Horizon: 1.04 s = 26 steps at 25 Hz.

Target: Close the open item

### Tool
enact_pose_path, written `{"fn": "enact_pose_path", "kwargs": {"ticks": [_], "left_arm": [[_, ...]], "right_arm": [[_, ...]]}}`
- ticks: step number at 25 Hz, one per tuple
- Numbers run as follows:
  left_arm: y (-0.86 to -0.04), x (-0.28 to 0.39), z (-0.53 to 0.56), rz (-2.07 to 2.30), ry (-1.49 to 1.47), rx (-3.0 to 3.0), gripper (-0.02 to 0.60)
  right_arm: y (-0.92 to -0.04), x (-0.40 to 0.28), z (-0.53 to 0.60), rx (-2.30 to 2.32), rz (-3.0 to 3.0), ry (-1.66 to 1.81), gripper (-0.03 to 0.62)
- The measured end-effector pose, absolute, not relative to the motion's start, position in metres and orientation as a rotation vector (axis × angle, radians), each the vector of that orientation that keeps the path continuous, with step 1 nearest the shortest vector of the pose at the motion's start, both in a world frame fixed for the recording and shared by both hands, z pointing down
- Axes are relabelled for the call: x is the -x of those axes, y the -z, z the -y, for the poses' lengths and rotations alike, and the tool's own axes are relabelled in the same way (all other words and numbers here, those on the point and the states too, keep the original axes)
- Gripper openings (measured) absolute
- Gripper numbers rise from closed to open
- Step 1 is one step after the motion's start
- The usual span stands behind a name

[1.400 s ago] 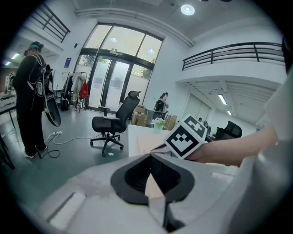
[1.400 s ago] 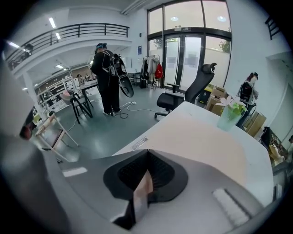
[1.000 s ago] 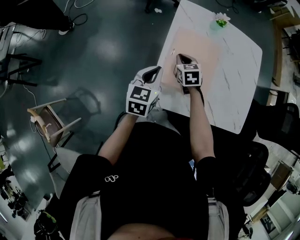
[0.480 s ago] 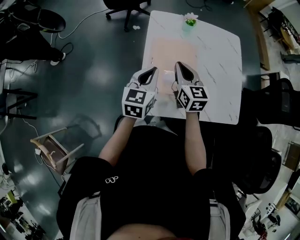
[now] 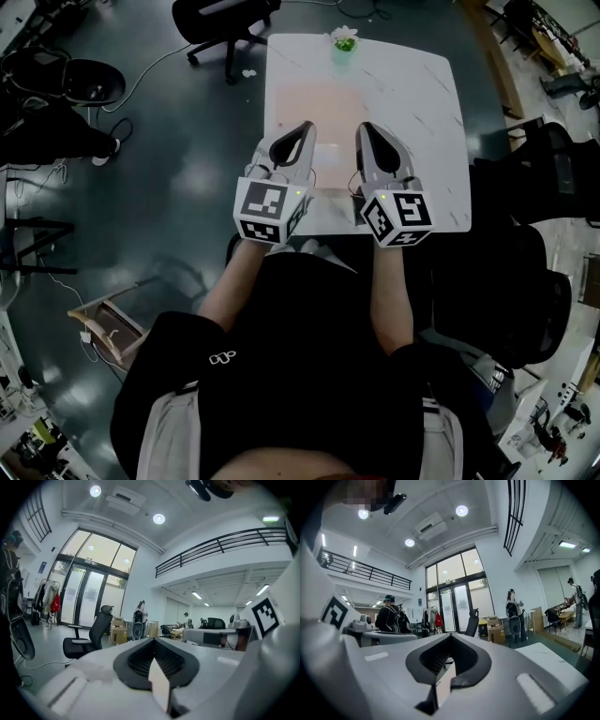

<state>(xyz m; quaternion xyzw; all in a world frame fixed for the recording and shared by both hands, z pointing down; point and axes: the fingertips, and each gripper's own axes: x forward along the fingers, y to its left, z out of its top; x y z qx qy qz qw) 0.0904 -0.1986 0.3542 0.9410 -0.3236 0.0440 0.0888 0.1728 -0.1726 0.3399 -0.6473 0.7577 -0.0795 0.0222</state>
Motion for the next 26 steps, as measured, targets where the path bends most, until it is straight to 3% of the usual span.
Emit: {"fn": "enact_pose_path", "kwargs": {"ticks": [26], "left_arm": [[-0.341, -0.100, 0.159, 0.968, -0.120, -2.823, 0.000]], "right_arm": [[-0.326, -0.176, 0.120, 2.070, -2.327, 0.165, -0.002]]}}
